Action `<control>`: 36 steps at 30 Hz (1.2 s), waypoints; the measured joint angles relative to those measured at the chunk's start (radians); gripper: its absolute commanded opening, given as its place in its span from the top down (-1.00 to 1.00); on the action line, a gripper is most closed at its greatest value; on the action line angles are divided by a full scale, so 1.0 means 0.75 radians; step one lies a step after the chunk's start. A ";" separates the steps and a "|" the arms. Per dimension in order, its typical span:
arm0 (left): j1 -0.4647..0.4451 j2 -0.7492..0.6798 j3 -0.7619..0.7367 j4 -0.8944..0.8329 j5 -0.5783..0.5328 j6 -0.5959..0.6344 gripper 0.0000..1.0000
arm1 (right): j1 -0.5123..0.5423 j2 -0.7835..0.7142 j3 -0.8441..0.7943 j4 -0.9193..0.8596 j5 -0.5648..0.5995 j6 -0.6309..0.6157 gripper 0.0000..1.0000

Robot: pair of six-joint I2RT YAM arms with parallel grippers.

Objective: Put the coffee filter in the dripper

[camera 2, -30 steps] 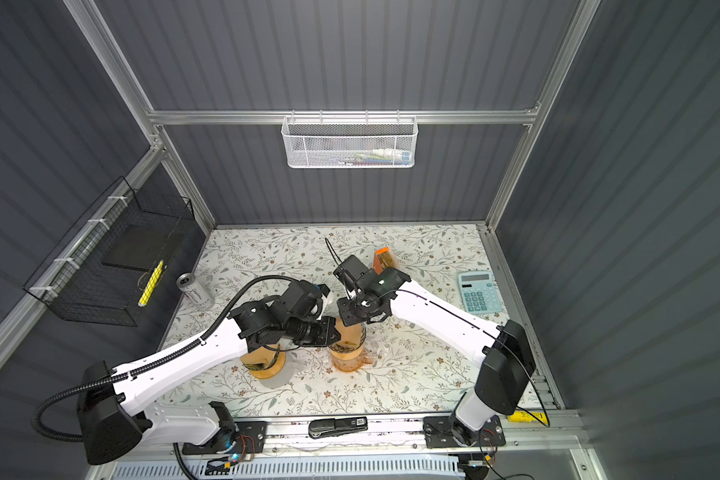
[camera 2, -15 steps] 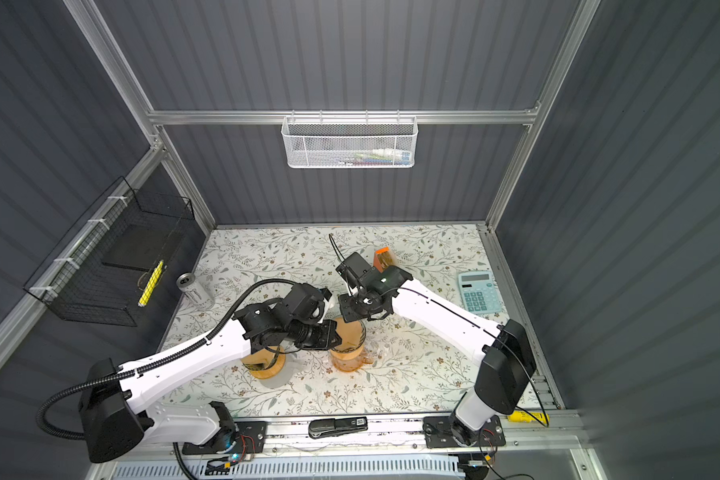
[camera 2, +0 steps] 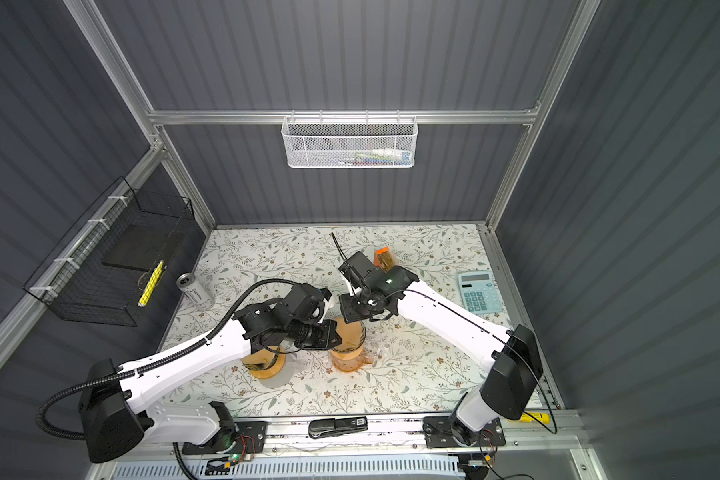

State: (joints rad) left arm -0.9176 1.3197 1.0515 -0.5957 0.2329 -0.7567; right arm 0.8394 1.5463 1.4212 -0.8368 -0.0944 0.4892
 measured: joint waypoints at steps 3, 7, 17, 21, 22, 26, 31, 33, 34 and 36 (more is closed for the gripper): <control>0.000 0.000 0.000 0.004 -0.001 0.000 0.89 | 0.003 0.000 -0.018 0.003 -0.011 0.001 0.80; 0.000 0.000 0.000 0.014 -0.005 0.000 0.89 | 0.003 0.002 -0.045 0.004 -0.014 0.002 0.79; 0.000 0.000 -0.023 0.024 -0.005 -0.015 0.89 | 0.000 0.044 -0.056 0.021 0.021 0.011 0.81; 0.000 0.000 -0.031 0.037 -0.005 -0.020 0.89 | 0.000 0.044 -0.057 0.029 0.021 0.012 0.80; 0.000 -0.001 -0.033 0.042 -0.005 -0.021 0.89 | 0.000 0.044 -0.057 0.029 0.021 0.012 0.81; 0.000 -0.001 -0.036 0.049 -0.005 -0.021 0.89 | 0.000 0.044 -0.058 0.030 0.021 0.015 0.80; 0.000 -0.001 -0.038 0.053 -0.005 -0.027 0.89 | 0.000 0.044 -0.063 0.036 0.021 0.025 0.80; 0.000 -0.001 -0.041 0.059 -0.006 -0.031 0.89 | 0.000 0.044 -0.065 0.040 0.021 0.028 0.80; 0.000 -0.001 -0.041 0.060 -0.006 -0.032 0.89 | 0.000 0.044 -0.066 0.040 0.020 0.031 0.81; 0.000 -0.001 -0.042 0.065 -0.008 -0.035 0.89 | 0.000 0.044 -0.070 0.046 0.020 0.033 0.81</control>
State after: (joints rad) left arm -0.9176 1.3190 1.0199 -0.5468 0.2268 -0.7830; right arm 0.8394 1.5791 1.3689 -0.8021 -0.0795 0.5137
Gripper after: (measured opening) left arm 0.055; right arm 0.096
